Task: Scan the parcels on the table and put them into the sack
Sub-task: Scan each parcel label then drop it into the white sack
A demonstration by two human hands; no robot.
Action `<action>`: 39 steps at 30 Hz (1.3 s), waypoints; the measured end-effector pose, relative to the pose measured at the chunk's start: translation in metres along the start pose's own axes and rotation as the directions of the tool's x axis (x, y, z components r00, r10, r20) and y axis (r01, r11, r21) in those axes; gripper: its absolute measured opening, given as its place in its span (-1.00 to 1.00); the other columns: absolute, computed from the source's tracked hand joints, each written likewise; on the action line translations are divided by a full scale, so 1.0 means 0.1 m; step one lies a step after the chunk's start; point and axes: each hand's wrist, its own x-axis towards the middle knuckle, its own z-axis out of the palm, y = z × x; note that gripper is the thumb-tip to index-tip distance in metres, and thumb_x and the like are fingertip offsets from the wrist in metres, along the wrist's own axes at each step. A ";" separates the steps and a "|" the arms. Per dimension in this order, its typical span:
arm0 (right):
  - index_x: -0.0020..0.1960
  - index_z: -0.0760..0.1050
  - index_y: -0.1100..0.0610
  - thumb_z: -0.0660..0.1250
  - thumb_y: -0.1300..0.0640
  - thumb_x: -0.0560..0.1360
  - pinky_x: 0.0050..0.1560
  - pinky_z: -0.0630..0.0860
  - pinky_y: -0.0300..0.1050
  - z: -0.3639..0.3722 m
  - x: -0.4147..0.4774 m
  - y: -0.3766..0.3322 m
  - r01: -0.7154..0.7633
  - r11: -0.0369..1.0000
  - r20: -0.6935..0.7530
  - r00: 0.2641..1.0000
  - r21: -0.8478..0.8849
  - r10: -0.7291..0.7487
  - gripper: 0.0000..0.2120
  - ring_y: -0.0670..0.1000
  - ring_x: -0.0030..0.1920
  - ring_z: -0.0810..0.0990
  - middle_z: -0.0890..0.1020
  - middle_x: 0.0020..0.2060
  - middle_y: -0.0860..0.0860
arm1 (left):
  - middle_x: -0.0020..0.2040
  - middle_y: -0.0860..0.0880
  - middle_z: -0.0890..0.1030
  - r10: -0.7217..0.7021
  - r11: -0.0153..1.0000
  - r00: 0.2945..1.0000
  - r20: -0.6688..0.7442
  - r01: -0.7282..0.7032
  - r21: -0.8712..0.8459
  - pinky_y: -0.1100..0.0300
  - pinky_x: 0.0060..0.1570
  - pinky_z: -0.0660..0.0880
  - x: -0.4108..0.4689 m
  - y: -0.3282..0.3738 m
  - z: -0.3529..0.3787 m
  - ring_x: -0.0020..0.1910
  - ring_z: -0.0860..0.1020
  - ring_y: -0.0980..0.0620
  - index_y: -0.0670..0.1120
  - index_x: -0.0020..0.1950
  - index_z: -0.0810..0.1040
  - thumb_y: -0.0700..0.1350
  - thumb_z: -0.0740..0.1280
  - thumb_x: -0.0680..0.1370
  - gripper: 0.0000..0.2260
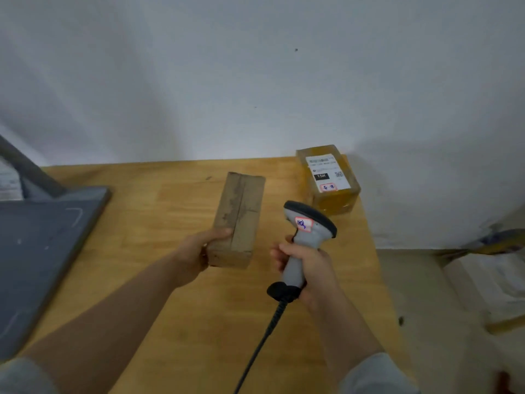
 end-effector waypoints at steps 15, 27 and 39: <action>-0.24 0.52 0.31 0.38 0.43 0.40 -0.29 0.55 -0.11 0.39 -1.21 1.17 -0.080 0.962 0.039 0.995 -0.262 0.093 -0.91 0.09 -0.31 0.62 0.67 -0.27 0.23 | 0.50 -0.17 0.25 0.111 0.730 0.865 -0.489 0.263 0.630 -0.11 0.40 0.26 -1.48 -1.01 -0.73 0.46 0.24 -0.20 0.01 0.57 0.10 0.40 0.23 0.44 -0.18; -0.18 0.49 0.31 0.38 0.43 0.40 -0.30 0.56 -0.11 0.38 -1.38 1.37 -0.083 0.965 0.026 0.995 -0.249 0.092 -0.91 0.08 -0.31 0.63 0.67 -0.19 0.27 | 0.29 -0.22 0.46 -0.118 0.905 0.848 -0.516 0.305 0.295 -0.04 0.09 0.42 -1.83 -1.37 -1.00 0.19 0.46 -0.19 -0.23 0.42 0.33 0.06 0.35 0.51 -0.41; -0.04 0.46 0.29 0.38 0.42 0.41 -0.44 0.55 -0.20 0.42 -1.42 1.46 -0.130 0.954 0.048 0.988 -0.270 0.148 -0.83 0.04 -0.42 0.64 0.67 -0.31 0.22 | 0.49 -0.33 0.05 -0.083 0.602 0.775 -0.627 0.540 0.588 -0.20 0.40 0.19 -1.53 -1.59 -0.61 0.48 0.07 -0.30 -0.12 0.56 -0.21 0.32 0.47 0.28 0.17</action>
